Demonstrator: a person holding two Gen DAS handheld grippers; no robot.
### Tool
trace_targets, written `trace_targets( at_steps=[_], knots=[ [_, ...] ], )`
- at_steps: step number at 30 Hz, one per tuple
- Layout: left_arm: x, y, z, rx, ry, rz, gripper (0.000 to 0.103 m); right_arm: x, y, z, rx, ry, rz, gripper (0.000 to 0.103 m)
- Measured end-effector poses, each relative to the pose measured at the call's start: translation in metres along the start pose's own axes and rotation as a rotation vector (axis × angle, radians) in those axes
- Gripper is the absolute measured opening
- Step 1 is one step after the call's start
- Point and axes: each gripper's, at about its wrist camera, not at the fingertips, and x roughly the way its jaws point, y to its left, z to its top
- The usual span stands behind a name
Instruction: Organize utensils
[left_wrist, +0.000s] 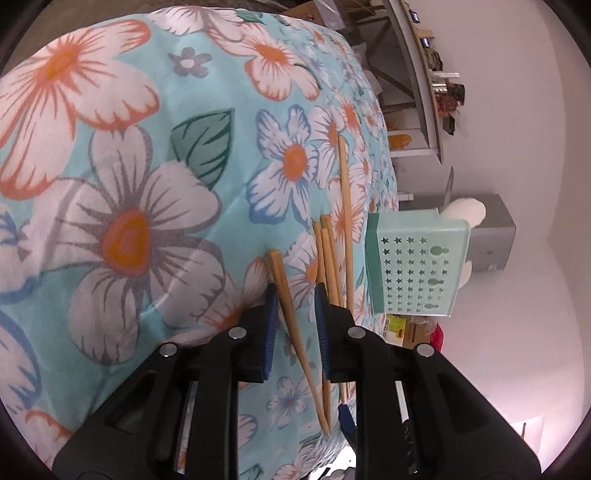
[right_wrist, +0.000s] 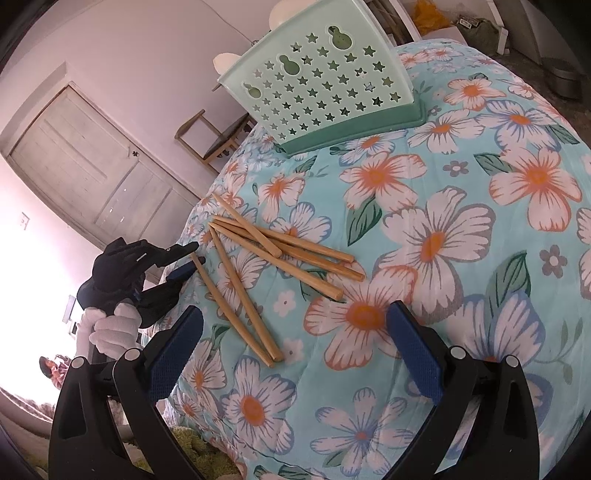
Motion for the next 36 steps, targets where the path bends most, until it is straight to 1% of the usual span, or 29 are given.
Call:
trace_targets(
  at_steps=[5, 6, 8, 11, 13, 15, 16, 18, 20, 21, 23, 26, 28, 30, 32, 33, 35, 36],
  knots=[
    [0.007, -0.01, -0.003, 0.023, -0.032, 0.046, 0.018, 0.0, 0.001, -0.001, -0.01, -0.002, -0.006, 0.097],
    [0.008, -0.012, -0.004, 0.035, -0.038, 0.055, 0.017, 0.0, 0.001, -0.001, -0.01, -0.001, -0.007, 0.097],
    [0.01, -0.014, -0.005, 0.06, -0.051, 0.078, 0.011, 0.0, 0.001, 0.0, -0.012, 0.003, -0.006, 0.097],
    [0.013, -0.015, -0.007, 0.09, -0.063, 0.079, 0.01, 0.0, 0.001, 0.001, -0.014, 0.011, -0.002, 0.097],
    [0.011, -0.017, -0.008, 0.129, -0.069, 0.085, 0.011, 0.001, 0.002, 0.003, -0.015, 0.023, -0.006, 0.097],
    [0.01, -0.021, -0.011, 0.199, -0.082, 0.092, 0.012, 0.001, 0.005, 0.007, -0.021, 0.047, -0.018, 0.096],
    [0.009, -0.022, -0.013, 0.22, -0.087, 0.093, 0.012, 0.0, 0.007, 0.01, -0.032, 0.052, -0.031, 0.095],
    [0.006, -0.027, -0.018, 0.314, -0.112, 0.105, 0.012, -0.002, 0.014, 0.014, -0.073, 0.05, -0.044, 0.088],
    [0.004, -0.03, -0.024, 0.39, -0.13, 0.116, 0.014, -0.005, 0.028, 0.021, -0.142, 0.042, -0.062, 0.082],
    [0.003, -0.031, -0.026, 0.423, -0.137, 0.119, 0.014, -0.006, 0.037, 0.026, -0.183, 0.031, -0.068, 0.081],
    [0.001, -0.03, -0.029, 0.463, -0.147, 0.11, 0.015, -0.003, 0.053, 0.039, -0.245, 0.016, -0.067, 0.075],
    [-0.003, -0.025, -0.029, 0.478, -0.148, 0.076, 0.015, 0.013, 0.076, 0.06, -0.307, 0.025, -0.045, 0.065],
    [-0.004, -0.024, -0.029, 0.492, -0.15, 0.062, 0.015, 0.034, 0.095, 0.076, -0.355, 0.058, -0.017, 0.061],
    [-0.006, -0.023, -0.031, 0.521, -0.158, 0.048, 0.016, 0.055, 0.114, 0.085, -0.404, 0.092, -0.01, 0.056],
    [-0.008, -0.021, -0.034, 0.542, -0.167, 0.044, 0.017, 0.085, 0.132, 0.097, -0.46, 0.137, -0.01, 0.048],
    [-0.009, -0.021, -0.035, 0.551, -0.171, 0.043, 0.018, 0.097, 0.138, 0.102, -0.478, 0.154, -0.015, 0.046],
    [-0.009, -0.021, -0.037, 0.568, -0.18, 0.041, 0.018, 0.131, 0.149, 0.113, -0.515, 0.204, -0.036, 0.038],
    [-0.01, -0.02, -0.037, 0.572, -0.183, 0.04, 0.018, 0.146, 0.154, 0.117, -0.534, 0.226, -0.047, 0.036]
  ],
)
